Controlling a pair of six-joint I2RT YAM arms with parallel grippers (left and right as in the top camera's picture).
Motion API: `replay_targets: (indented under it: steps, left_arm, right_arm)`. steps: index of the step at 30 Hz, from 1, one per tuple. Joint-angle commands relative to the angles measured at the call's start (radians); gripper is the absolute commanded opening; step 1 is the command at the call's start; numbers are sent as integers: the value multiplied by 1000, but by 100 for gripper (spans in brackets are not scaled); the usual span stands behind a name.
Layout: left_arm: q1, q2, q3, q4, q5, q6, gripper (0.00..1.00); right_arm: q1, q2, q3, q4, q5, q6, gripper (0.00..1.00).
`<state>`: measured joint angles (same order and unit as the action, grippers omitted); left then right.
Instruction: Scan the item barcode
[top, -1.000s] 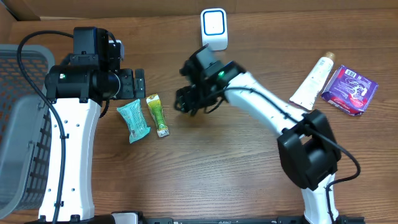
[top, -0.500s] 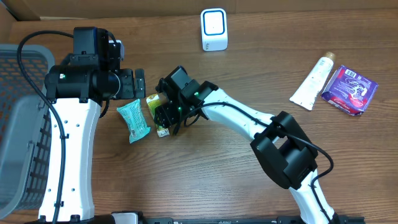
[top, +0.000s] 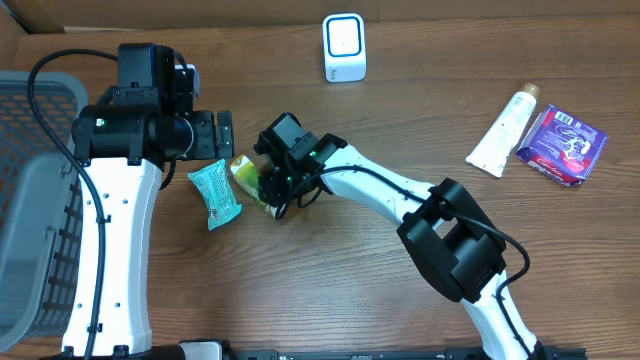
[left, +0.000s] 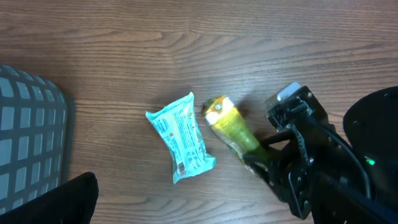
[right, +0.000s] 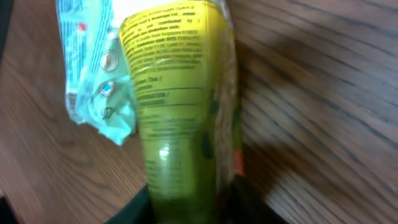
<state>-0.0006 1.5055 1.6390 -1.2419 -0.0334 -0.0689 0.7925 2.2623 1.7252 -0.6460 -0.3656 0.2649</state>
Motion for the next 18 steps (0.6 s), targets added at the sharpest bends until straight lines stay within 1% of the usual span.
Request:
replay_targets:
  steps: [1,3,5,9,11,13,15,16,18]
  left_arm:
    - [0,5,12,0,8,2,100]
    - [0,5,12,0,8,2,100]
    - [0,5,12,0,8,2,99]
    - [0,5,12,0,8,2,100]
    - [0,5,12,0,8,2,100]
    - [0,5,12,0,8,2,100]
    - [0,5,12,0,8,2,100]
    - [0,5,12,0,8,2,99]
    - [0,5,12,0,8,2,100]
  right_arm:
    - [-37,10,17,-52,15,23,20]
    - [-62,-1,40,-112,4,23,13]
    - [-89,-20,57,-177,-10,19,10]
    - [-137,-61,64,-284,-105,-45,9]
    - [-160,-69,64,-336,-118,-57,10]
    - [-188,-69,64,-383,-111,-66,16]
    - [-214,-68,62,-415,-54,-98,27]
    - [-228,-68,63,-427,14,-102,35]
    - [-244,-69,63,-436,121,-104,45]
